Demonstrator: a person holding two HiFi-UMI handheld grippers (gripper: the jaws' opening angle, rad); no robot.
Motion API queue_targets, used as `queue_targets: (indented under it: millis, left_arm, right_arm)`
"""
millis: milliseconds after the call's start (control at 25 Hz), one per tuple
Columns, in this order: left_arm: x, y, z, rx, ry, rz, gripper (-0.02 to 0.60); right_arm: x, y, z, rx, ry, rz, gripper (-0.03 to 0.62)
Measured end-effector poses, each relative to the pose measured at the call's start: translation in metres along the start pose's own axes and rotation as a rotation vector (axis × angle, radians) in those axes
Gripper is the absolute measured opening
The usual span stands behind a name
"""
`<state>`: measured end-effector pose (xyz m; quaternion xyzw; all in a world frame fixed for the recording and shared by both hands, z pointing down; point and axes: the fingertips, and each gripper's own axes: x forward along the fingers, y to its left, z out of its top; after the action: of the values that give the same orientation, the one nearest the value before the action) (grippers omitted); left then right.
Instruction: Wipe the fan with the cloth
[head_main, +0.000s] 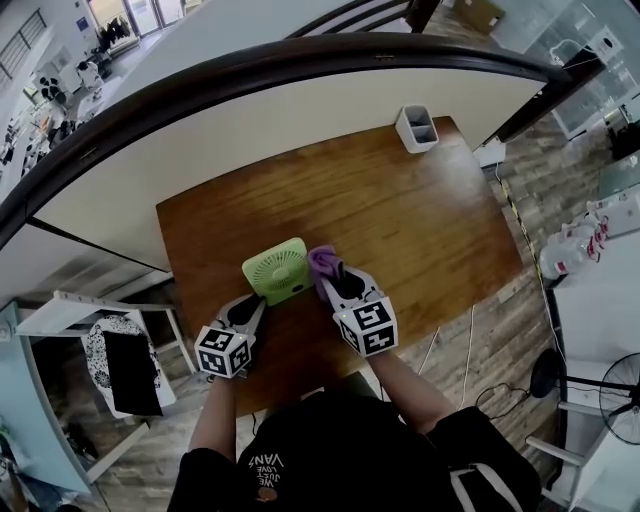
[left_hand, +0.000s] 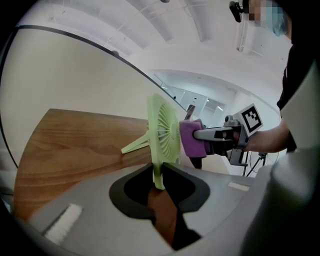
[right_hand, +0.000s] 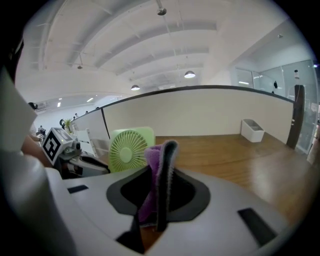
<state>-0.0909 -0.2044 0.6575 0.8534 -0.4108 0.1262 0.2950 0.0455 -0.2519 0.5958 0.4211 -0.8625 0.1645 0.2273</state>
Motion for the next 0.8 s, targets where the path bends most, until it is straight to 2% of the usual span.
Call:
queue_targets:
  millis: [200, 440, 560, 800]
  left_arm:
    - [-0.013, 0.002, 0.005, -0.003, -0.044, 0.030, 0.071]
    - [-0.036, 0.004, 0.000, -0.014, -0.060, 0.062, 0.069]
    - [-0.048, 0.005, -0.001, -0.019, -0.073, 0.080, 0.034]
    - [-0.056, -0.001, -0.001, -0.042, -0.089, 0.088, 0.012]
  right_arm:
    - [-0.006, 0.038, -0.001, -0.007, -0.028, 0.062, 0.092]
    - [0.003, 0.103, -0.016, -0.078, -0.002, 0.207, 0.092]
    - [0.014, 0.130, -0.022, -0.127, 0.022, 0.273, 0.092]
    - [0.036, 0.144, -0.028, -0.228, 0.061, 0.322, 0.092]
